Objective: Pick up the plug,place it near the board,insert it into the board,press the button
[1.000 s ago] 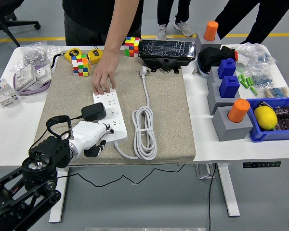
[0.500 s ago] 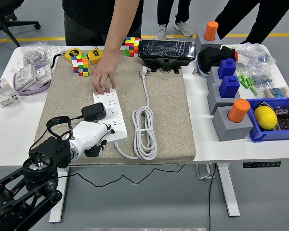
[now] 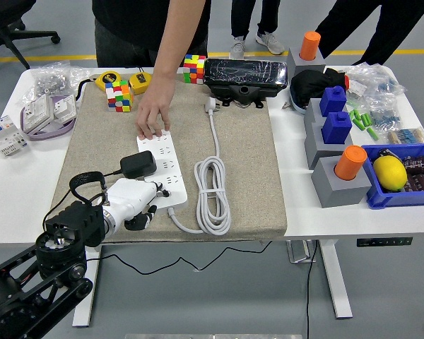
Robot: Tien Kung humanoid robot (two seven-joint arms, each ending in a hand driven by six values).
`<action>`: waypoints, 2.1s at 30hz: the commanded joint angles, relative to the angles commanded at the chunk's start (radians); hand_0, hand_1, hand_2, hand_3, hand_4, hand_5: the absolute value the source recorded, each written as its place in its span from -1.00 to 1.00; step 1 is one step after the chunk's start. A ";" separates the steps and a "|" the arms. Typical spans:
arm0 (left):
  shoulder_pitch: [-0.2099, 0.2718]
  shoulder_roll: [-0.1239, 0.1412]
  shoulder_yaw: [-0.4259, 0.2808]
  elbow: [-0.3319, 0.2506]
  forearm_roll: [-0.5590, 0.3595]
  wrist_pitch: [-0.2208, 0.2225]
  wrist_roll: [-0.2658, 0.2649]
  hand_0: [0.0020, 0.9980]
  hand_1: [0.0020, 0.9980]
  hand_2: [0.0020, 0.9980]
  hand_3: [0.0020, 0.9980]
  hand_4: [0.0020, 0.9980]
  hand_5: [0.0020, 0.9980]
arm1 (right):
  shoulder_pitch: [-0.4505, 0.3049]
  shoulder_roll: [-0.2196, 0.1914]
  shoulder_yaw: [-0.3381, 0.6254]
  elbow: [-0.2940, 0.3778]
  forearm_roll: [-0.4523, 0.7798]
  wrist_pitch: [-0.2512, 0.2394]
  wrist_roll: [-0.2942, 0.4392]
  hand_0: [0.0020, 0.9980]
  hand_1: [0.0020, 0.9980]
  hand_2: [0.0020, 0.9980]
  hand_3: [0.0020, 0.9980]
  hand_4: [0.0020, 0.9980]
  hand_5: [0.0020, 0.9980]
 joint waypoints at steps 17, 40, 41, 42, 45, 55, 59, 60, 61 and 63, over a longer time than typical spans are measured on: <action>0.012 -0.018 -0.118 -0.093 0.000 0.173 -0.112 -0.49 -0.76 -0.59 0.51 0.13 -1.00 | 0.001 0.003 -0.004 0.000 0.007 0.001 0.005 0.58 0.39 0.43 0.52 1.00 1.00; -0.027 -0.054 -0.270 0.077 0.000 0.146 -0.146 0.87 1.00 1.00 1.00 1.00 -0.24 | -0.002 0.003 -0.008 0.000 0.007 -0.005 -0.001 0.58 0.39 0.43 0.52 1.00 1.00; -0.029 -0.055 -0.269 0.082 0.000 0.145 -0.147 0.87 1.00 1.00 1.00 1.00 -0.24 | -0.003 0.003 -0.008 0.000 0.007 -0.005 -0.002 0.58 0.39 0.43 0.52 1.00 1.00; -0.030 -0.056 -0.268 0.086 0.000 0.144 -0.147 0.87 1.00 1.00 1.00 1.00 -0.24 | -0.003 0.003 -0.009 0.000 0.007 -0.005 -0.002 0.58 0.39 0.43 0.52 1.00 1.00; -0.036 -0.061 -0.266 0.107 0.000 0.148 -0.154 0.73 0.92 0.91 0.97 1.00 -0.24 | -0.005 0.003 -0.008 0.000 0.005 -0.005 -0.003 0.58 0.39 0.42 0.52 1.00 1.00; -0.078 -0.077 -0.260 0.227 0.000 0.186 -0.186 0.65 0.79 0.77 0.85 1.00 -0.27 | 0.001 0.001 -0.008 0.000 0.006 -0.006 -0.003 0.58 0.39 0.43 0.52 1.00 1.00; -0.090 -0.078 -0.261 0.257 0.000 0.188 -0.193 0.61 0.76 0.72 0.81 1.00 -0.28 | 0.002 0.001 -0.007 0.000 0.008 -0.005 -0.003 0.58 0.39 0.43 0.52 1.00 1.00; -0.092 -0.079 -0.262 0.262 0.000 0.187 -0.194 0.61 0.76 0.72 0.81 1.00 -0.28 | 0.002 0.001 -0.006 0.000 0.007 -0.005 -0.004 0.58 0.39 0.43 0.52 1.00 1.00; -0.094 -0.080 -0.262 0.268 0.000 0.189 -0.196 0.61 0.76 0.72 0.81 1.00 -0.28 | 0.002 0.001 -0.007 0.000 0.007 -0.004 -0.004 0.58 0.39 0.43 0.52 1.00 1.00; -0.098 -0.081 -0.262 0.279 0.000 0.189 -0.198 0.58 0.73 0.68 0.78 1.00 -0.29 | 0.002 0.000 -0.006 0.000 0.007 -0.004 -0.003 0.58 0.39 0.43 0.52 1.00 1.00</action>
